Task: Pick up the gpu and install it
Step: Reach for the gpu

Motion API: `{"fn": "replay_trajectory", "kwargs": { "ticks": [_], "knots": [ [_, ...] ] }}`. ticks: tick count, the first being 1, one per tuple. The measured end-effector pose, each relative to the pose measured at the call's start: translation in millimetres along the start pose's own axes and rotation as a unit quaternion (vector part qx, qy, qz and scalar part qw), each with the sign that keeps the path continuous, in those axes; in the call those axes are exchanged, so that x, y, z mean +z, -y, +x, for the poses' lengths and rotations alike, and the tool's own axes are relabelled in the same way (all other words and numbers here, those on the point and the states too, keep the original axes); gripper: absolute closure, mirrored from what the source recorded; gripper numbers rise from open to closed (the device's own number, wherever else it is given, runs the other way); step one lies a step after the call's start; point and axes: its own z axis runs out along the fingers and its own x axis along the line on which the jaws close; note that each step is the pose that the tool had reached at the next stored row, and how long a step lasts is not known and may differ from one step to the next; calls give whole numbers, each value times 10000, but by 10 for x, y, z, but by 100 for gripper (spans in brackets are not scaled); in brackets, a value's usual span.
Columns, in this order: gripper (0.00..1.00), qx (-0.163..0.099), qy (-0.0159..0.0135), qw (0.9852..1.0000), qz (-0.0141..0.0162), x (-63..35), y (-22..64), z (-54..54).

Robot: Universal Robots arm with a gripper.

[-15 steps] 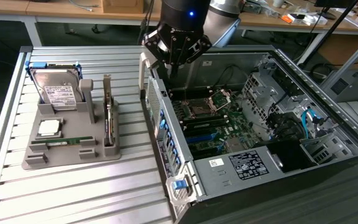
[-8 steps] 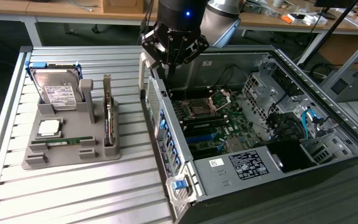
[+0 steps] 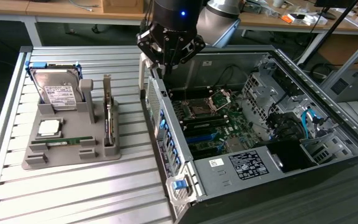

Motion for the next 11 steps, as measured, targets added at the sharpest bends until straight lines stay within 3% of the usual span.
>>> {"fn": "replay_trajectory", "kwargs": {
  "ticks": [11],
  "knots": [
    [89, 0, 0, 10000, 0, -1, 7, 93]
  ]
}}
